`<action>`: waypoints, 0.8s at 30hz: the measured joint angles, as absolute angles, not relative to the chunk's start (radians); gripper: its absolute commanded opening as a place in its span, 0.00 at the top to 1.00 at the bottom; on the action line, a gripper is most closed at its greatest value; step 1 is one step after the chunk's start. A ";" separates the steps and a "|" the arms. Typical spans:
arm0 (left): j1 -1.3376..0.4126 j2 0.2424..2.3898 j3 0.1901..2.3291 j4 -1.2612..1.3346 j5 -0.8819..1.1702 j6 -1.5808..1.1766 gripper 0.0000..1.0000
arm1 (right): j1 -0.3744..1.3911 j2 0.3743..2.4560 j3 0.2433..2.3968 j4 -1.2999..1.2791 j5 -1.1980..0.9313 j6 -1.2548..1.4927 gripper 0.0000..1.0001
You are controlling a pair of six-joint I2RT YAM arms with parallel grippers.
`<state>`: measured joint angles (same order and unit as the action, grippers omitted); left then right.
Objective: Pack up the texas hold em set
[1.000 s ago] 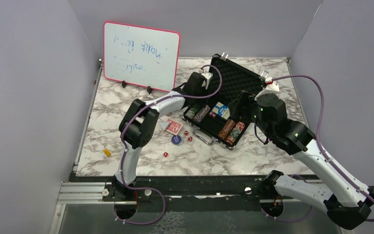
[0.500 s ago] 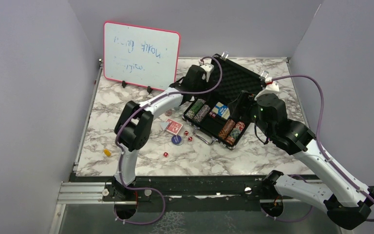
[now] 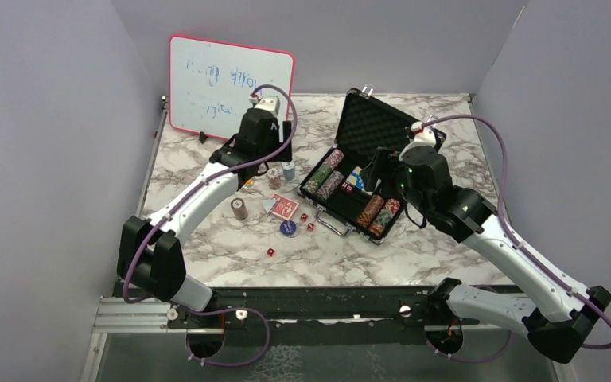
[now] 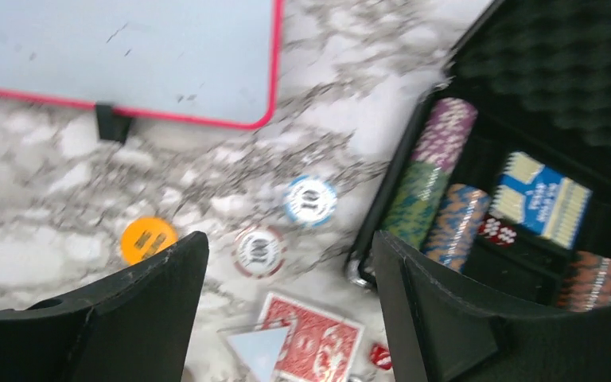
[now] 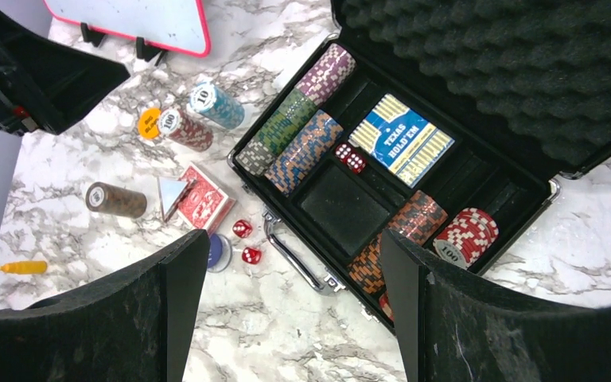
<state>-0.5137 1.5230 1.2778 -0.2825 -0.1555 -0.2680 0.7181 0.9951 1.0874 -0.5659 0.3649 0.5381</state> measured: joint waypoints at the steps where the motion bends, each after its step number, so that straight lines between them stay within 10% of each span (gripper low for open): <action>1: -0.482 1.489 1.226 -0.293 -0.157 -0.274 0.22 | 0.718 1.005 1.087 -0.562 0.359 0.539 0.18; 24: -0.399 1.630 1.182 -0.280 0.033 -0.184 0.48 | 0.718 1.081 1.022 -0.509 0.270 0.664 0.26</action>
